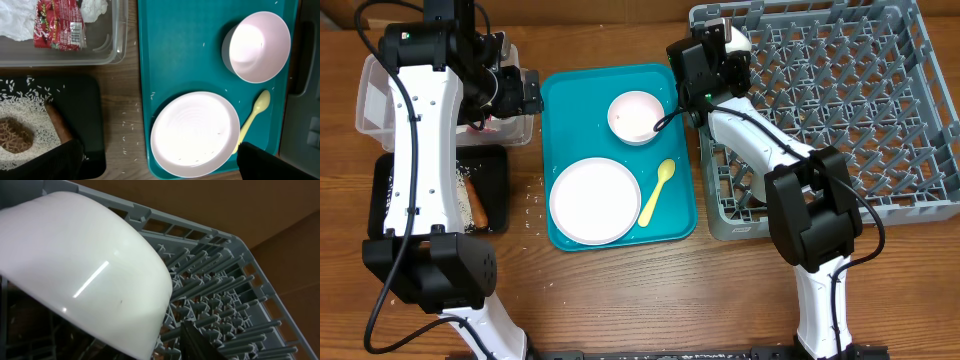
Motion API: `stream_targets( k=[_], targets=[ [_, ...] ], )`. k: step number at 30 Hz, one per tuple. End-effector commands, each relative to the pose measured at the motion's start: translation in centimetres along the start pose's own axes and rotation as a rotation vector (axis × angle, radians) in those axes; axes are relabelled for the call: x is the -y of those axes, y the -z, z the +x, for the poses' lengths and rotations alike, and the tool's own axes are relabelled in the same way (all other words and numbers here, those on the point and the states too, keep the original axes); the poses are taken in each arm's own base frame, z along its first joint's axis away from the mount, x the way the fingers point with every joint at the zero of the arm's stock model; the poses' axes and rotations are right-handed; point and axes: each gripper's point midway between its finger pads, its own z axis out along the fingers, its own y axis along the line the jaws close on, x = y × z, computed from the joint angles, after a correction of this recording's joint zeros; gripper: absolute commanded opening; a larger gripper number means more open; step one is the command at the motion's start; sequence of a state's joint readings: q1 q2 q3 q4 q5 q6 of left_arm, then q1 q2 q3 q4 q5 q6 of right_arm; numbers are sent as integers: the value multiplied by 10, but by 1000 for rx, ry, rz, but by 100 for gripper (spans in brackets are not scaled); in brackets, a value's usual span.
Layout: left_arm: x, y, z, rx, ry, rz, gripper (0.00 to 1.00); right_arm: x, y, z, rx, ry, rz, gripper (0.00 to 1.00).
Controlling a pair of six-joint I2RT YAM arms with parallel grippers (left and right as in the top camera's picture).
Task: Sort waste into correct bins and load items into the dishwasher
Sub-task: 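Move the right gripper back and grasp the pink-rimmed bowl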
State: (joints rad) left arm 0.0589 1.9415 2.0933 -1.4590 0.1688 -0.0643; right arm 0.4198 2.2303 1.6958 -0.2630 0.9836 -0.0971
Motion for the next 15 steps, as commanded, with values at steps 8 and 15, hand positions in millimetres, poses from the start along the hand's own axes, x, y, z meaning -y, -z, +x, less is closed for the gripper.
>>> stream_targets(
  k=[8,15],
  targets=[
    [3,0,0,2,-15,12,100,44,60,-58,82,-159,-114,34],
    [3,0,0,2,-15,12,100,7,99,-43,3,-143,-369,34]
  ],
)
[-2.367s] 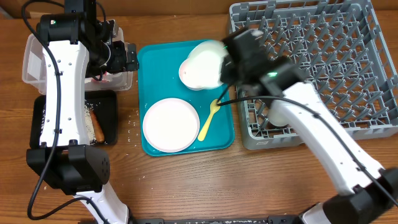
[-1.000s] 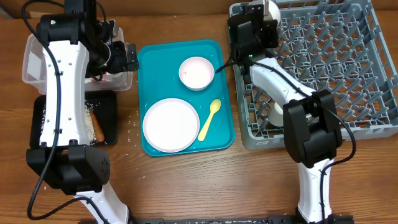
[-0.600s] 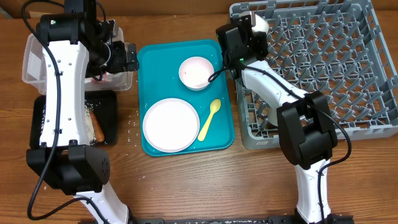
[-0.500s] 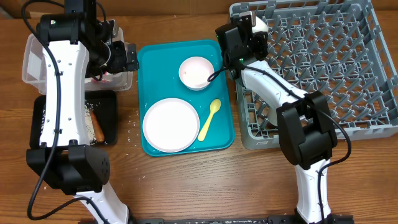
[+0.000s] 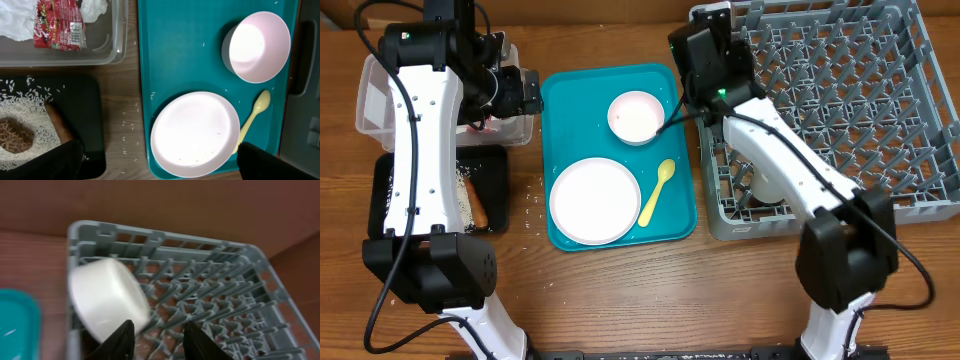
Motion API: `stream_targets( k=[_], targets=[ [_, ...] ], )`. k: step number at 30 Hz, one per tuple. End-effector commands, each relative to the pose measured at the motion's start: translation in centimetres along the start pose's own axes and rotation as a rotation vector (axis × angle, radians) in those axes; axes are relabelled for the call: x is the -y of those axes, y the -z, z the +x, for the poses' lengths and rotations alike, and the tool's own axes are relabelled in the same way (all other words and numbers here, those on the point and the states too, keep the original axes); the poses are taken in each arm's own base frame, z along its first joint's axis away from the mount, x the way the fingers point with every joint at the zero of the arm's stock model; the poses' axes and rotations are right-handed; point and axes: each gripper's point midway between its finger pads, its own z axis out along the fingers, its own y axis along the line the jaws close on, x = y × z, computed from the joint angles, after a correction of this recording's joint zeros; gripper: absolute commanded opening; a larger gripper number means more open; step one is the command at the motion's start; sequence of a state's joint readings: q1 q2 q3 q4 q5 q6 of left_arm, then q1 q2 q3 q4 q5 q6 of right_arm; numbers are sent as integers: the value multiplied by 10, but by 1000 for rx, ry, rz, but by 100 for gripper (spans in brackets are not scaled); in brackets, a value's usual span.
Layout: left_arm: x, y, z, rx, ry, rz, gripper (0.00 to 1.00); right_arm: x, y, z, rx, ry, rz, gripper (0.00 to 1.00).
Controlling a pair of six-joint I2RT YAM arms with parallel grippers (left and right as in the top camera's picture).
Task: Sort waste into correct bins and load items into the dishwasher
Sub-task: 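Move the right gripper back and grasp the pink-rimmed bowl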
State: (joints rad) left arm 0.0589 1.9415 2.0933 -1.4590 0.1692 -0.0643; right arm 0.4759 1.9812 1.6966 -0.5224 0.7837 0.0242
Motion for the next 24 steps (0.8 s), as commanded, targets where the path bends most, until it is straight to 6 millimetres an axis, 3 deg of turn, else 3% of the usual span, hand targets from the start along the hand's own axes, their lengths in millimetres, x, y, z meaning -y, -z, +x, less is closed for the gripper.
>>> stream_targets(
  k=[1,5,10,13,19,24],
  targets=[
    [3,0,0,2,-15,11,100,-32,15,6,-36,-56,-160,35],
    [3,0,0,2,-15,11,100,-58,23,22,-119,-100,-311,35],
    [3,0,0,2,-15,11,100,-108,52,50,-326,-254,-603,35],
    [3,0,0,2,-15,11,100,-127,65,67,-450,-326,-695,35],
    [3,0,-1,2,-14,11,100,-160,71,101,-578,-340,-715,35],
    [3,0,0,2,-15,12,100,-168,59,132,-707,-454,-607,34]
  ],
)
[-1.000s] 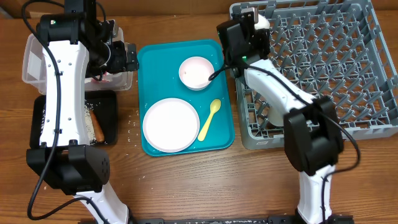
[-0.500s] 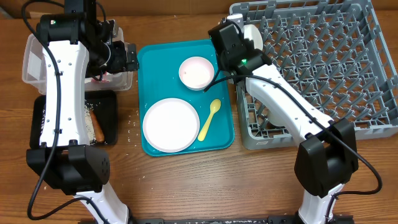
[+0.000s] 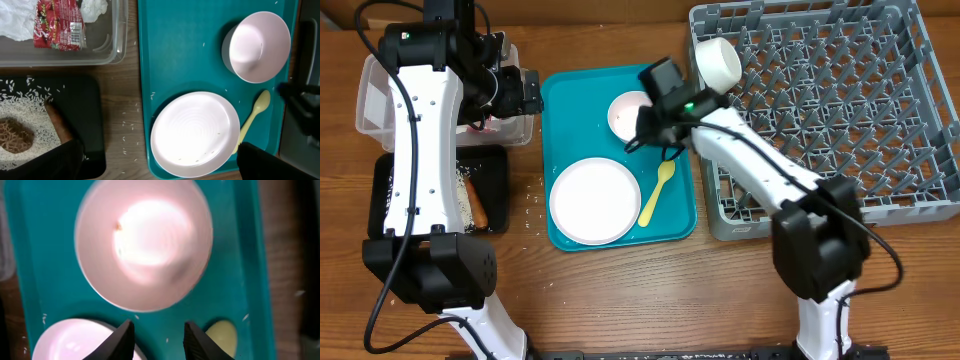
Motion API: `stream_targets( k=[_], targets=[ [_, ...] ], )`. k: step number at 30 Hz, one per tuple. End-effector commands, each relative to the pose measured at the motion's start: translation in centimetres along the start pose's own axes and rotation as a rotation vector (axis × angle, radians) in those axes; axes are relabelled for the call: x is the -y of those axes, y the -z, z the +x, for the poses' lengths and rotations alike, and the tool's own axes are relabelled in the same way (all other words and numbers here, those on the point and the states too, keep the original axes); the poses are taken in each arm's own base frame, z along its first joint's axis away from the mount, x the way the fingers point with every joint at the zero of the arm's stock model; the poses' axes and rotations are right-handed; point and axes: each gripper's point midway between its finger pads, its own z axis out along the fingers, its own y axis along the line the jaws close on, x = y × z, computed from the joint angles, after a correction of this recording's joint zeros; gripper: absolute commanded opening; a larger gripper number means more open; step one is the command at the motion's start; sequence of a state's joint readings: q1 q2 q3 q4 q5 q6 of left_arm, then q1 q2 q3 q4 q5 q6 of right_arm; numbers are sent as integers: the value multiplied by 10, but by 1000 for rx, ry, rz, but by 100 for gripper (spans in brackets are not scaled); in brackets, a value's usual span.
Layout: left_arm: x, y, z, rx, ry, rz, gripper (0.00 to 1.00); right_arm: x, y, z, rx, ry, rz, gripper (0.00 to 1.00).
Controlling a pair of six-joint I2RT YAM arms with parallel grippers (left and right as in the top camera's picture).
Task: Sort waste into correct bins and load items into the dishwasher
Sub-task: 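Move the right gripper back and grasp the pink-rimmed bowl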
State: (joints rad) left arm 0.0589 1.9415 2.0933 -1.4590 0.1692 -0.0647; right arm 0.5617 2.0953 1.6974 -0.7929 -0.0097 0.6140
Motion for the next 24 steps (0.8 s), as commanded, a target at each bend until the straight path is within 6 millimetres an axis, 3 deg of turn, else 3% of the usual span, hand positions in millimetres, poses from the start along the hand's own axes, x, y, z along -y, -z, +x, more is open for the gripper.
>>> stream_targets(
  k=[1,9,13,17,24],
  targets=[
    [3,0,0,1,-15,11,100,2,-14,6,-35,-150,9,35],
    [3,0,0,1,-15,12,100,11,-44,7,-27,-179,44,35],
    [3,0,0,2,-15,11,100,10,-47,8,-31,-178,36,35],
    [3,0,0,1,-15,12,100,5,-42,7,-34,-174,13,35],
    [3,0,0,2,-15,11,100,-4,-9,-12,47,-164,-18,37]
  ],
)
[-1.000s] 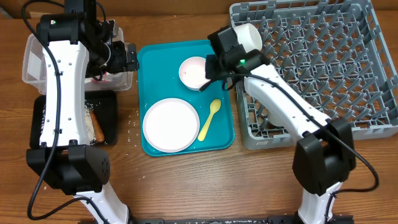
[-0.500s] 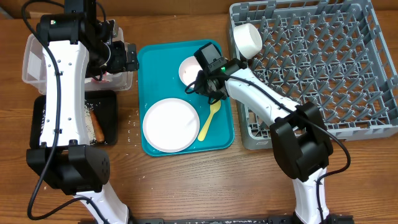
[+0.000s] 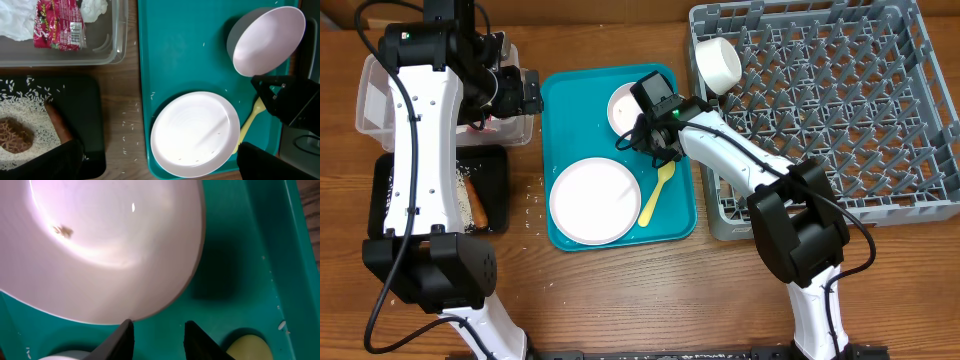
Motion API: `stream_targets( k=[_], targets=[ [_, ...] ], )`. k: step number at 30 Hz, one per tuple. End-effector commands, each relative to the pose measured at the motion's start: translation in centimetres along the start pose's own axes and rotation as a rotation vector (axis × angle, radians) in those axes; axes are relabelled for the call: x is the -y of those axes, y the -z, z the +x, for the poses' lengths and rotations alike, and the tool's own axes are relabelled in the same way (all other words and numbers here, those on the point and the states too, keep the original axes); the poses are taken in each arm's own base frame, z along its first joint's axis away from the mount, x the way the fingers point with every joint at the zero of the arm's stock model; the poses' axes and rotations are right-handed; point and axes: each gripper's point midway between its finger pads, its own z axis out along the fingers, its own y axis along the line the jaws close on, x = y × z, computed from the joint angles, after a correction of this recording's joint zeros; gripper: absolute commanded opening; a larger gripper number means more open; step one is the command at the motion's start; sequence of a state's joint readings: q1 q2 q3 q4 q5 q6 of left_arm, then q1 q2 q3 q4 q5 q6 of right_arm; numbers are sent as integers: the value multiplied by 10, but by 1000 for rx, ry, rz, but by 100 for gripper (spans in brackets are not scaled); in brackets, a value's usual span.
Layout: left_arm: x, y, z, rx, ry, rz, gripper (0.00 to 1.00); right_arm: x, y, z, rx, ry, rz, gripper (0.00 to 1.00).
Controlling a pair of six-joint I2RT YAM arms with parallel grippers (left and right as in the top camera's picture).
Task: Sort waste into correct bins and load items into the dishwasher
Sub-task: 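Move the right gripper back and grasp the pink-rimmed bowl, then carry the pink bowl right and place it in the dish rack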
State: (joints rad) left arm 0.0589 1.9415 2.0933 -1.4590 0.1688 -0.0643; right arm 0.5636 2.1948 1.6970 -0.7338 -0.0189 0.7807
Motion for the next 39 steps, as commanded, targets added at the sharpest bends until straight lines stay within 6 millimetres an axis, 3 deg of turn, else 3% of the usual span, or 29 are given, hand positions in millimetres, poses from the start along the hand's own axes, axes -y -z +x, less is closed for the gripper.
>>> stream_targets(
  k=[1,10,16,33,39],
  targets=[
    [3,0,0,2,-15,12,100,-14,37,-21,91,2,-50,38],
    [3,0,0,2,-15,12,100,-13,47,-58,186,-42,-104,40],
    [3,0,0,2,-15,12,100,1,48,-79,239,-75,-80,41],
    [3,0,0,2,-15,12,100,6,-3,-68,176,-46,-73,38],
    [3,0,0,2,-15,12,100,8,-15,-63,150,-45,-73,28]
  ],
)
